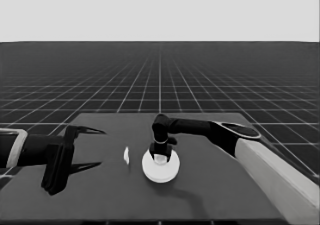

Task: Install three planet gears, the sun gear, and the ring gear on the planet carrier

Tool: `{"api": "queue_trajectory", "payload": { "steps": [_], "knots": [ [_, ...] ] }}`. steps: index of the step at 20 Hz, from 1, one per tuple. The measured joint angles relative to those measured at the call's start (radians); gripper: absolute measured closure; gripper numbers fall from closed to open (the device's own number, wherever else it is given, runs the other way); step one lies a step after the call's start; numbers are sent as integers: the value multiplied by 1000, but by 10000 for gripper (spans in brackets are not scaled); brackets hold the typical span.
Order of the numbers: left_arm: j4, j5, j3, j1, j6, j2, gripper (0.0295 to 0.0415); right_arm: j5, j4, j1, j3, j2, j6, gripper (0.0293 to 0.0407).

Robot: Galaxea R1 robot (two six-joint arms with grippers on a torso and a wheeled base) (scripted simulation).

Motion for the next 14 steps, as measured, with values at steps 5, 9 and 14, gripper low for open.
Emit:
{"api": "queue_trajectory", "payload": {
  "steps": [5,9,14],
  "knots": [
    [0,0,0,0,0,0,326,0,0,0,0,0,44,352],
    [0,0,0,0,0,0,326,0,0,0,0,0,79,352],
    [0,0,0,0,0,0,326,0,0,0,0,0,122,352]
  ]
}}
